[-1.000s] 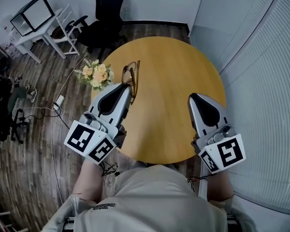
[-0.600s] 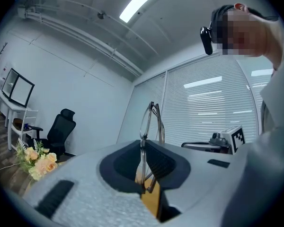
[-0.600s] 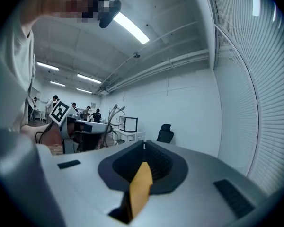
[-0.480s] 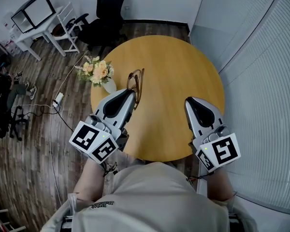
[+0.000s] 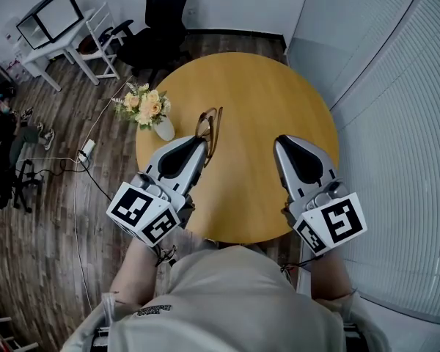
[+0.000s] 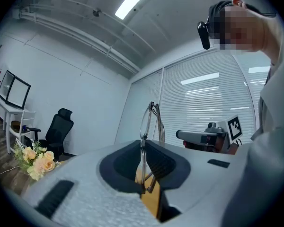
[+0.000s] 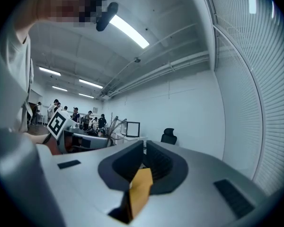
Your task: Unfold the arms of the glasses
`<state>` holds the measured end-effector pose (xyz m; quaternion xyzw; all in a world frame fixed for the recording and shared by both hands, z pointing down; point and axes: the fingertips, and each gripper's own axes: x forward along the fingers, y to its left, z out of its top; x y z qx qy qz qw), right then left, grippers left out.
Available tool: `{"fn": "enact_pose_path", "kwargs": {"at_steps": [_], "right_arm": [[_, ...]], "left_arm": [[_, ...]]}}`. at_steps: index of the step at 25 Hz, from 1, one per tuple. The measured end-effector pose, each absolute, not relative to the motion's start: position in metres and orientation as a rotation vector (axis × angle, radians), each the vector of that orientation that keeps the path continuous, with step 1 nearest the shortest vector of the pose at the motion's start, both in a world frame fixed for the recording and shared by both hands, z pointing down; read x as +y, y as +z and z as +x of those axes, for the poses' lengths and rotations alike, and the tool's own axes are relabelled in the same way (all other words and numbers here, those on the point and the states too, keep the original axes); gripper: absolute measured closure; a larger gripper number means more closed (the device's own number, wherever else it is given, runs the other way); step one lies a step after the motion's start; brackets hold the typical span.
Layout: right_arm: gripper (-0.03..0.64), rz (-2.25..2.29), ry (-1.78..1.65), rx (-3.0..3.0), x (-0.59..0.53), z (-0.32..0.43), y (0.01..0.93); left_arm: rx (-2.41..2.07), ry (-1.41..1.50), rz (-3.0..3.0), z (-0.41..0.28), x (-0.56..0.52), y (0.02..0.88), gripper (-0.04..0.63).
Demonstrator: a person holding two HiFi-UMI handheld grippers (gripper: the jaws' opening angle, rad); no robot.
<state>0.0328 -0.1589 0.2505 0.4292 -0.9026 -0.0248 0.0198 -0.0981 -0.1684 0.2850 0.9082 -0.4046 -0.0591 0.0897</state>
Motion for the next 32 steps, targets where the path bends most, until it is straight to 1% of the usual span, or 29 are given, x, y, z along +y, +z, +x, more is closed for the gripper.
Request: {"fn": "enact_pose_path", "kwargs": {"at_steps": [14, 19, 24, 32], "right_arm": [[0.577, 1.2, -0.174, -2.912, -0.183, -0.004, 0.197], [0.577, 1.119, -0.182, -2.913, -0.187, -0.026, 0.199], [0.577, 1.085, -0.12, -2.898, -0.193, -0.033, 0.214], [0.577, 1.123, -0.107, -2.858, -0.198, -0.023, 0.227]], "left_arm": [[-1.15, -0.094, 2.758, -0.08, -0.163, 0.296, 0.548], [-1.114, -0.081, 2.774, -0.07, -0.163, 0.299, 0.548], [-1.104, -0.054, 2.778, -0.066, -0.164, 0.305, 0.548], [-1.187, -0.112, 2.7, -0.089, -0.178, 0.306, 0.548]]}}
